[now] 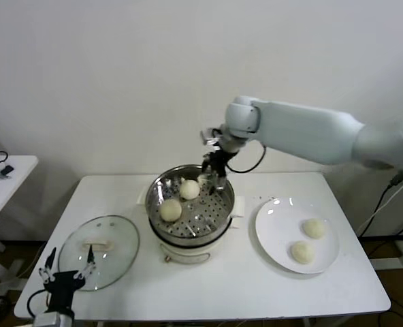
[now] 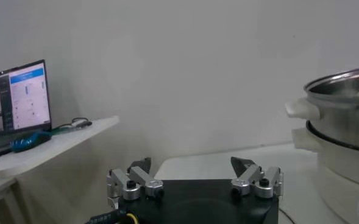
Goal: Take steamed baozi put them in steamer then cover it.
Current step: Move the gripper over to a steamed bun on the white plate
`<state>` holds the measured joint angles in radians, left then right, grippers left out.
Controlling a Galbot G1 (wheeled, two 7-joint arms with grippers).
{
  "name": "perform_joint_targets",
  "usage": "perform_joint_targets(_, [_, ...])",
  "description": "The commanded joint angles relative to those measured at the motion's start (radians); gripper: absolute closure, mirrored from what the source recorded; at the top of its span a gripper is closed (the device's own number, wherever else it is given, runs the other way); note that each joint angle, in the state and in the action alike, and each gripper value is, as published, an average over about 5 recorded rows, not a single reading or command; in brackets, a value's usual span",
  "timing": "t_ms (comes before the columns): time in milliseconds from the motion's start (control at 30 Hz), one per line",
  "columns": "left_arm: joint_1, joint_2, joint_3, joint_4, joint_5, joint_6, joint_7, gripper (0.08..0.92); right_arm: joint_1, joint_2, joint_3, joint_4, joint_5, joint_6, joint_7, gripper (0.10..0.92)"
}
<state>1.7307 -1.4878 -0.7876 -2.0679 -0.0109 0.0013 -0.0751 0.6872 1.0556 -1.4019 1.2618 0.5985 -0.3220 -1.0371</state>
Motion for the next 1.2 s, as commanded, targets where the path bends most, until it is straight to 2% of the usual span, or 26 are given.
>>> perform_joint_targets(33, [-0.002,-0.002,-0.004,-0.002,0.005,0.009,0.007,0.177,-0.067,-0.351,0.029,0.16,-0.173,0.017,-0.019,0.203])
perform_joint_targets(233, [0.004,-0.002,0.0,-0.002,0.016,0.009,0.007,0.177,-0.223,-0.453,0.034,0.174,-0.346,0.049,-0.029,0.203])
perform_joint_targets(400, [0.005,-0.006,0.003,0.002,0.021,0.009,0.006,0.177,-0.323,-0.476,0.059,0.151,-0.425,0.057,-0.032,0.203])
perform_joint_targets(1200, [0.019,-0.003,-0.006,0.03,-0.012,0.0,0.002,0.177,-0.493,-0.407,0.118,0.022,-0.488,0.068,-0.027,0.203])
